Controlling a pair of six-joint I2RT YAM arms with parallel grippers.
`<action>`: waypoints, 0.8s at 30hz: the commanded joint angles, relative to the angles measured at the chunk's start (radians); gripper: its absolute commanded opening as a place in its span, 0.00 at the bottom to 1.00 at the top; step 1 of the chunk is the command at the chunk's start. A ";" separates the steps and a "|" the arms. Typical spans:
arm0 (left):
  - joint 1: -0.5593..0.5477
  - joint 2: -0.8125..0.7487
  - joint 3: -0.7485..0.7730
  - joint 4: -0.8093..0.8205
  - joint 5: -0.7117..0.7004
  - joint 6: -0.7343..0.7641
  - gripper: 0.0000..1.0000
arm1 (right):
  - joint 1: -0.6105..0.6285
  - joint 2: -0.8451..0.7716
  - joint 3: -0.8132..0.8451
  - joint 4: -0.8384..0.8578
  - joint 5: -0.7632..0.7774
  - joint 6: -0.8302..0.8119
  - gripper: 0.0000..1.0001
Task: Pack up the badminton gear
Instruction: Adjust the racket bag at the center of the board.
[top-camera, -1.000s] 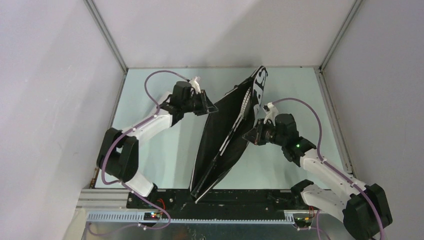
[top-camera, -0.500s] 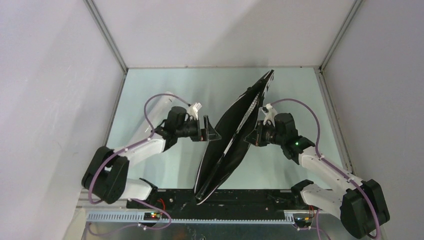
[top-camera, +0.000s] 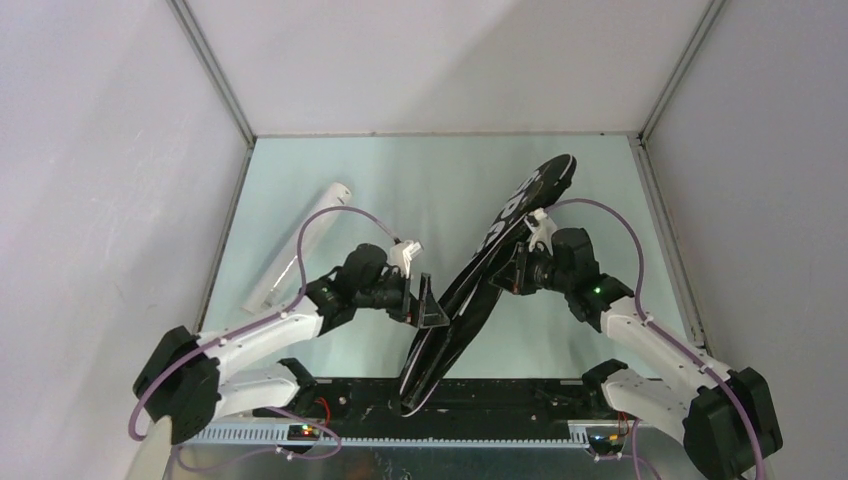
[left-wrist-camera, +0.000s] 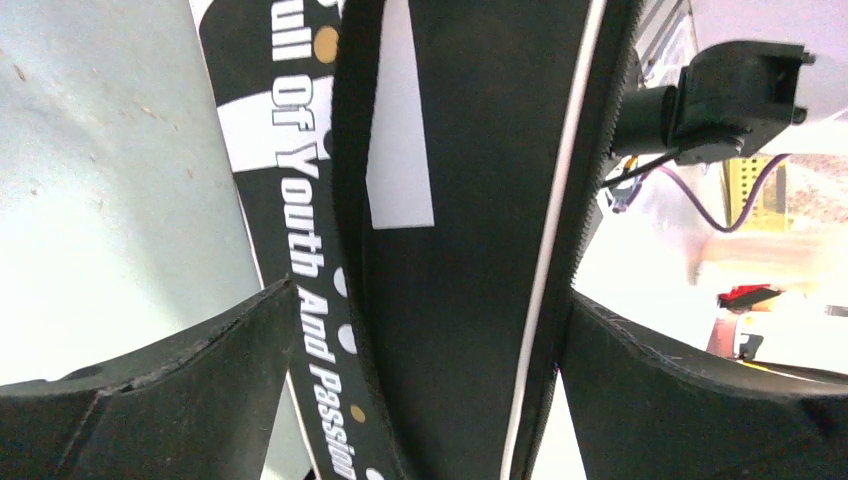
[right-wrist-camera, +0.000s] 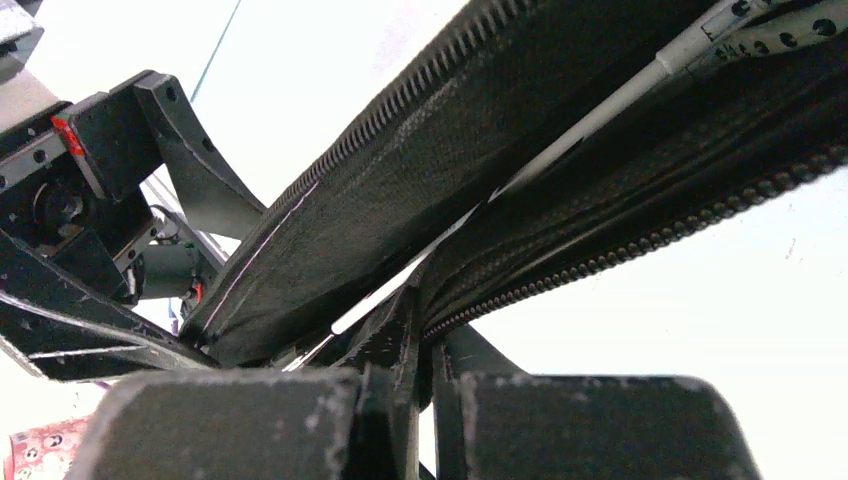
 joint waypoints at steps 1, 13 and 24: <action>-0.039 -0.094 -0.016 -0.073 -0.070 0.020 1.00 | 0.006 -0.059 0.010 0.069 -0.057 -0.004 0.00; -0.164 -0.199 -0.057 -0.220 -0.129 -0.030 1.00 | 0.012 -0.074 0.010 0.055 -0.059 0.010 0.00; -0.169 -0.199 -0.135 -0.226 -0.123 -0.073 0.89 | 0.020 -0.068 0.010 0.063 -0.059 0.008 0.00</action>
